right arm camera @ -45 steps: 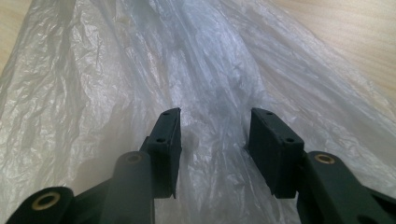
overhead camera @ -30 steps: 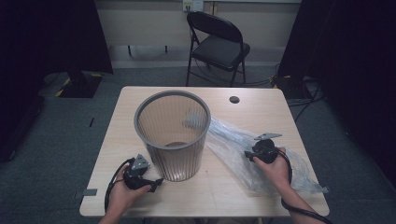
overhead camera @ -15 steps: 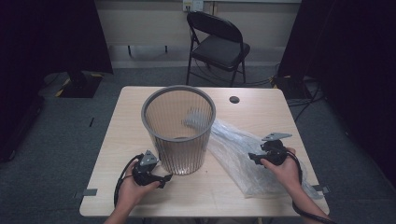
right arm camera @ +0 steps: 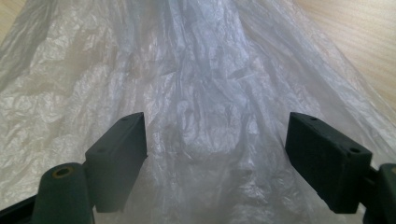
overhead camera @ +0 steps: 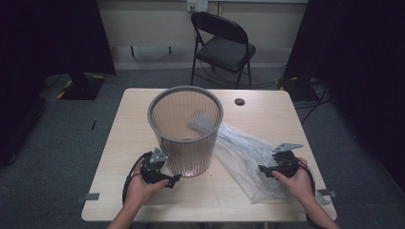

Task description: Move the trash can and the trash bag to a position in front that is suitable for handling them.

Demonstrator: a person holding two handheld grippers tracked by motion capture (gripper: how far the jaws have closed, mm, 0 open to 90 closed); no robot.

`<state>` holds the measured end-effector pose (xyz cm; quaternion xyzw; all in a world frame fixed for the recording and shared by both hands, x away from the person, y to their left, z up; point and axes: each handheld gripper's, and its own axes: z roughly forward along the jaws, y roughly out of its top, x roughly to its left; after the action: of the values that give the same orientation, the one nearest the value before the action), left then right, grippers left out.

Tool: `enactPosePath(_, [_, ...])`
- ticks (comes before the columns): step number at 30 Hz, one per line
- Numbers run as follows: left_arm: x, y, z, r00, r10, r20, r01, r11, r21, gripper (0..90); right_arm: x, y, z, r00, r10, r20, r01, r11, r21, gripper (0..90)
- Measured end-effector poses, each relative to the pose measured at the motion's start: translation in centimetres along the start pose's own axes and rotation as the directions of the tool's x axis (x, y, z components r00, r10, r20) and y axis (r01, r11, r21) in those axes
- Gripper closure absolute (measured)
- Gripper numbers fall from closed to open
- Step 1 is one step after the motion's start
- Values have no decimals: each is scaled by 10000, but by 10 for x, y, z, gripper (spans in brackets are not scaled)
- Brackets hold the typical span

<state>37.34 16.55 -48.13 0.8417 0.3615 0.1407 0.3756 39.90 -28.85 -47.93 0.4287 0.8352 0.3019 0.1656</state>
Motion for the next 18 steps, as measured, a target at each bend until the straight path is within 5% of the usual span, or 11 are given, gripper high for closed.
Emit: enactPosePath(18, [4,36,35,9997,167,183,-168,9998,83,14,-9,-9,2,9974,642,334,-641,9979,-33,285])
